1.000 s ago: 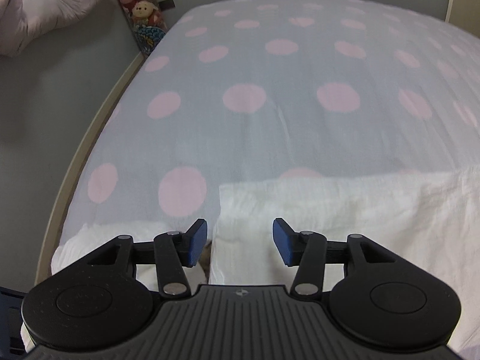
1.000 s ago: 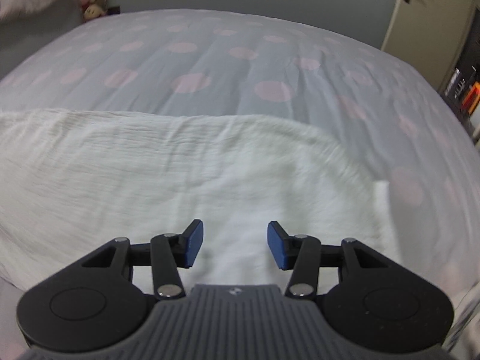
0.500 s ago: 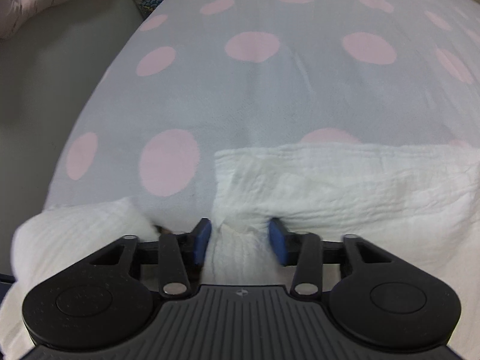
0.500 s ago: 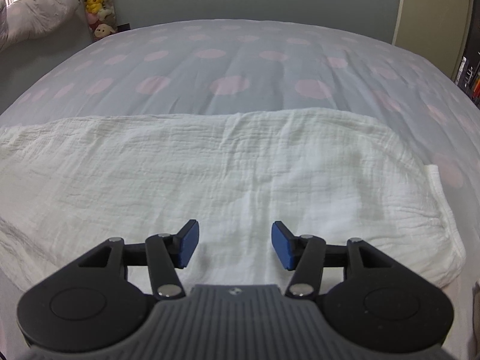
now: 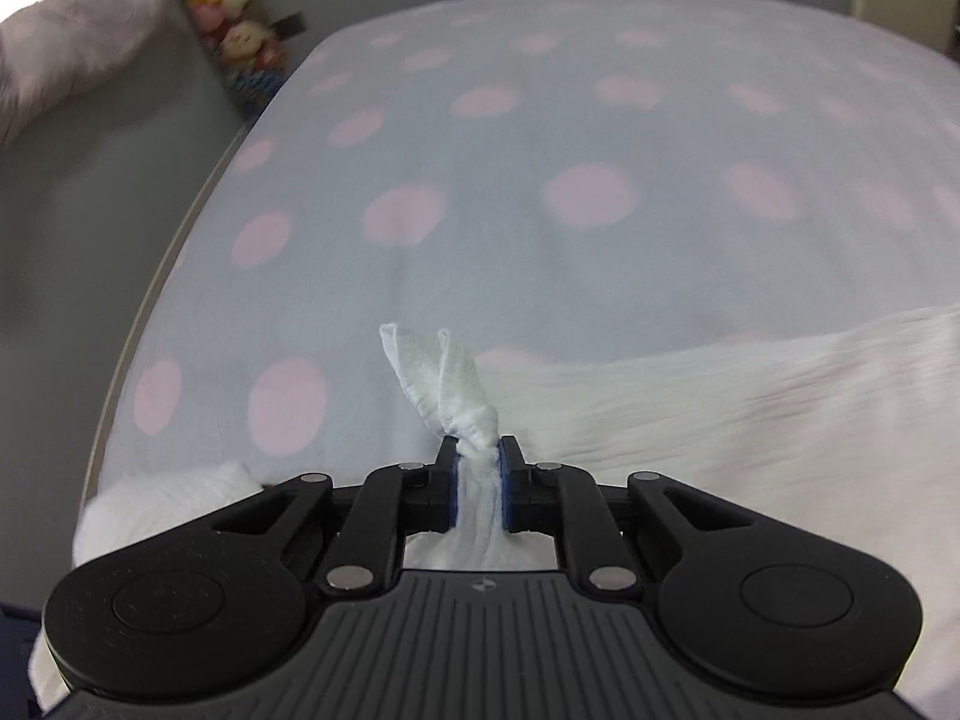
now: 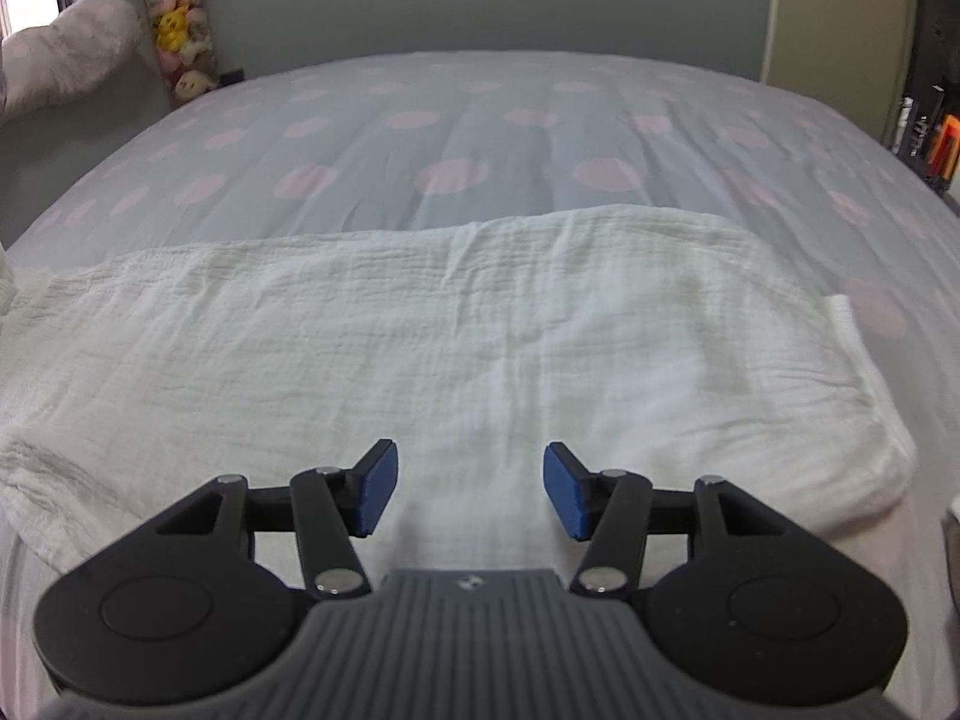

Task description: Fold clothes

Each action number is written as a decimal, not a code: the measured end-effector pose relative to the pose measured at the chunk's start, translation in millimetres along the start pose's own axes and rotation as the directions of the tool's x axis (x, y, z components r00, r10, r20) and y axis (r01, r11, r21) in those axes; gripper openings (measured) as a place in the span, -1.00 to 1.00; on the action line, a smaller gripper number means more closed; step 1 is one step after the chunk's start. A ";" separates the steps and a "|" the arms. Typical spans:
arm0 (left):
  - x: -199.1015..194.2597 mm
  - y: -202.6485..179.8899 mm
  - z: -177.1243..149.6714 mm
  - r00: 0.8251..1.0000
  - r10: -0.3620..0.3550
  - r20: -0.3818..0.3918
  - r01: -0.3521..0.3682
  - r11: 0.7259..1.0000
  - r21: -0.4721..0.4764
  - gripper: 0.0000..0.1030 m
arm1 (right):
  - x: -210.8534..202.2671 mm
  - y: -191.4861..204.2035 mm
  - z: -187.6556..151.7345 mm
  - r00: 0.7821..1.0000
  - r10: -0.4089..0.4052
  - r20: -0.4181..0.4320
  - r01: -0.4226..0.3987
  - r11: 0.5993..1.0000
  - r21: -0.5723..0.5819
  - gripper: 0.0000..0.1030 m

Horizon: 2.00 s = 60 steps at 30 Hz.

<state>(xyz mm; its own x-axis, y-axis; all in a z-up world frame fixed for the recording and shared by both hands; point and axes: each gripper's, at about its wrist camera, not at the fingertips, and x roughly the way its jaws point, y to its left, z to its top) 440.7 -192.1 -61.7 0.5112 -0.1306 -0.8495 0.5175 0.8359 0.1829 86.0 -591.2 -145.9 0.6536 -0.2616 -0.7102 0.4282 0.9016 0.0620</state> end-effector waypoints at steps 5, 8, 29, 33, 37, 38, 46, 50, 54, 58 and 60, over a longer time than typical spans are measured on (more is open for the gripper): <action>-57.7 -65.5 22.1 0.998 -0.058 0.035 0.054 0.993 0.101 -0.80 | -4.4 -1.0 -16.6 1.000 -0.003 0.021 0.002 1.000 0.031 0.11; -78.5 -118.5 31.4 0.996 -0.079 0.039 0.071 0.983 0.172 -0.80 | -7.8 1.0 -23.6 0.999 -0.002 0.044 0.002 1.000 0.003 0.10; -4.6 -418.8 4.0 0.932 -0.279 -0.231 0.347 0.872 0.344 -0.71 | -12.7 -41.3 -32.3 0.981 0.142 0.134 -0.164 0.973 0.165 0.10; -16.2 -417.8 3.1 0.930 -0.302 -0.211 0.359 0.870 0.339 -0.50 | -11.5 -42.5 -31.7 0.977 0.162 0.139 -0.185 0.966 0.178 0.10; -46.7 -395.4 1.1 0.942 -0.315 -0.117 0.335 0.878 0.342 -0.09 | -13.6 -40.7 -30.8 0.974 0.177 0.144 -0.202 0.962 0.182 0.10; -51.1 -386.7 -1.7 0.947 -0.306 -0.095 0.320 0.885 0.338 -0.07 | -14.5 -39.8 -30.8 0.973 0.179 0.146 -0.204 0.962 0.181 0.10; -51.7 -336.2 -57.2 0.921 -0.384 -0.065 0.389 0.896 0.212 -0.07 | -19.5 -36.9 -31.5 0.969 0.194 0.151 -0.219 0.960 0.174 0.11; -60.3 -342.1 -89.0 0.923 -0.383 -0.049 0.382 0.885 0.265 -0.07 | -18.7 -38.1 -32.1 0.971 0.191 0.145 -0.215 0.960 0.178 0.11; -74.9 -351.1 -117.0 0.933 -0.359 -0.008 0.339 0.874 0.348 -0.08 | -18.5 -38.1 -32.3 0.970 0.199 0.142 -0.223 0.958 0.181 0.13; -87.9 -365.8 -144.0 0.941 -0.335 0.039 0.282 0.844 0.457 -0.09 | -17.2 -35.9 -32.5 0.967 0.213 0.139 -0.236 0.956 0.173 0.14; -87.7 -377.1 -153.6 0.946 -0.320 0.046 0.252 0.819 0.515 -0.09 | -16.9 -35.0 -32.6 0.965 0.222 0.137 -0.244 0.955 0.171 0.15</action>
<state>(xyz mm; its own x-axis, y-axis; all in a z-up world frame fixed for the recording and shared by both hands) 95.3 -414.0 -132.2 0.3495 -0.4152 -0.8399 0.9062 0.3777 0.1903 39.7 -607.1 -158.9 0.8116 -0.0998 -0.5756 0.3564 0.8653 0.3525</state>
